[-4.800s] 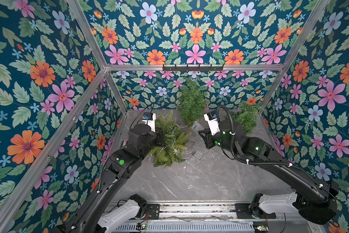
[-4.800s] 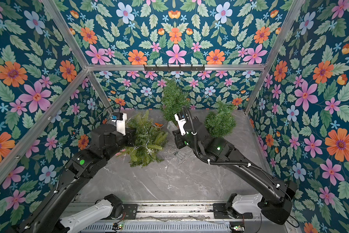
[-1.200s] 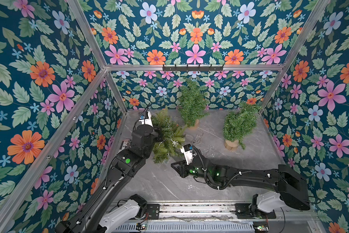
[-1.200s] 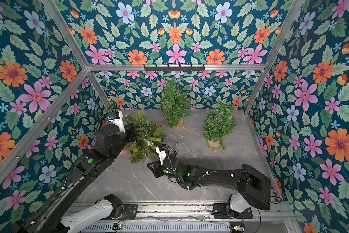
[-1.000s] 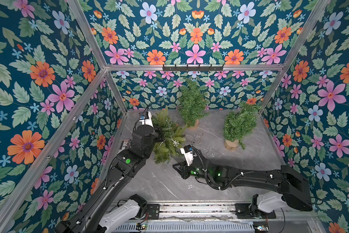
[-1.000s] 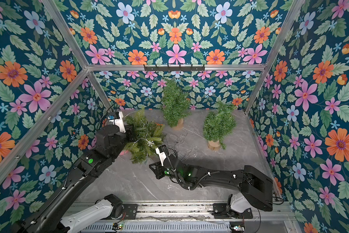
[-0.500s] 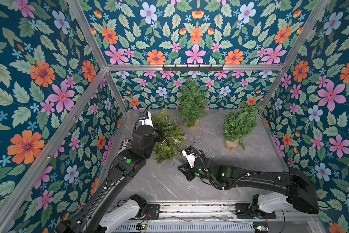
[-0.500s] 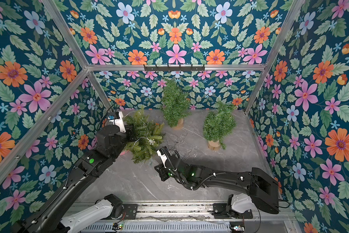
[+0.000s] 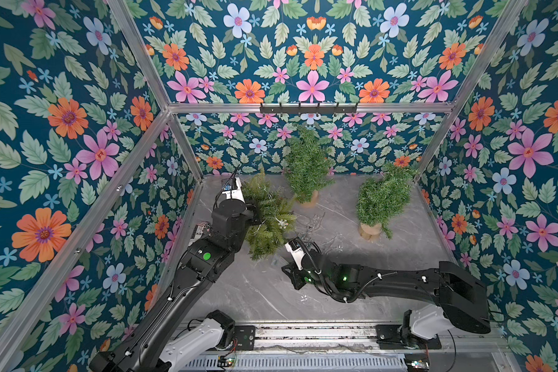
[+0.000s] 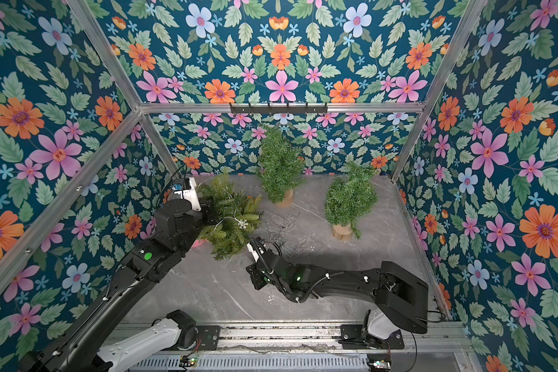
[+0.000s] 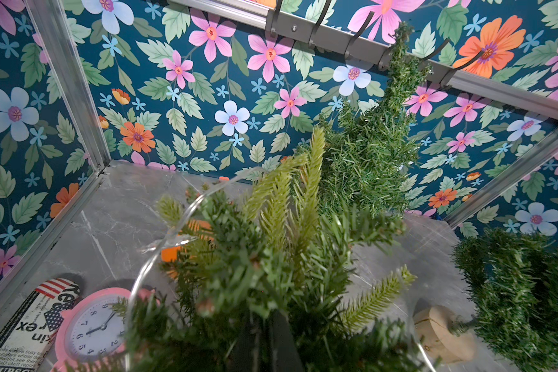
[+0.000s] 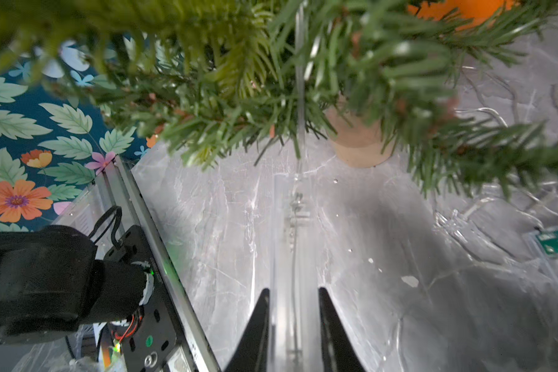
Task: Wrap string light around the christmas tree
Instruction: Wrap the light string around the Christmas tree.
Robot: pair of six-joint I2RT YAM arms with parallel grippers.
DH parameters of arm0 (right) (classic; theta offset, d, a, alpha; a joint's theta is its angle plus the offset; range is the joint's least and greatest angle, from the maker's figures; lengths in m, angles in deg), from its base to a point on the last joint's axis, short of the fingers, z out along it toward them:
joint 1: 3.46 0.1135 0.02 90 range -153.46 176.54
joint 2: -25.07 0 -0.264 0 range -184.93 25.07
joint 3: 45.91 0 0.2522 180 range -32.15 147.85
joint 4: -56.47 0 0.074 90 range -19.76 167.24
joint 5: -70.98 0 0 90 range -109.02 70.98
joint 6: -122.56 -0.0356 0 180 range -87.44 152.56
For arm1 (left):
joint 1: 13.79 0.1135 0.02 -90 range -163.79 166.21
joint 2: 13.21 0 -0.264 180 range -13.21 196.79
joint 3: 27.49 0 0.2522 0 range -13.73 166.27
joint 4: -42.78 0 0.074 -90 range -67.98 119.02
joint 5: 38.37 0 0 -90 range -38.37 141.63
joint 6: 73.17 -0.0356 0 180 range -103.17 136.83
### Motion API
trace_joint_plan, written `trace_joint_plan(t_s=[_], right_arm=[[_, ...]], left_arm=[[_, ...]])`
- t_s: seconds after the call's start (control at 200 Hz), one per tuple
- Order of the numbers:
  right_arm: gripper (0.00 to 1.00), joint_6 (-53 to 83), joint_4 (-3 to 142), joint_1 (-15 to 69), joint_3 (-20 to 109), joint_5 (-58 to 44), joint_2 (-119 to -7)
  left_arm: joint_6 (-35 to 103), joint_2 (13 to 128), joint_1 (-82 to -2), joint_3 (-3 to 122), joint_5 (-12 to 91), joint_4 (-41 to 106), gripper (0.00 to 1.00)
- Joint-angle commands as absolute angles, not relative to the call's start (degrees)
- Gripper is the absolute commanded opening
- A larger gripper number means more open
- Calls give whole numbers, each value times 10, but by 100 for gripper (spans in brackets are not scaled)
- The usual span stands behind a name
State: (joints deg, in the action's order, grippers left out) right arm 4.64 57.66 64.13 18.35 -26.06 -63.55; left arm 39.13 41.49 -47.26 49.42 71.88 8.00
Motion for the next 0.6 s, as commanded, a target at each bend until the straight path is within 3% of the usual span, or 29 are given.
trace_joint_plan(t_s=[0.0,0.34,0.595], right_arm=[[0,54,484,642,181,-281,-645],[0,86,316,642,161,-349,-732],[7,109,225,642,159,-371,-773]], left_arm=[[391,416,-471,490,716,27,0],[392,419,-471,490,710,27,0],[395,418,-470,488,709,30,0]])
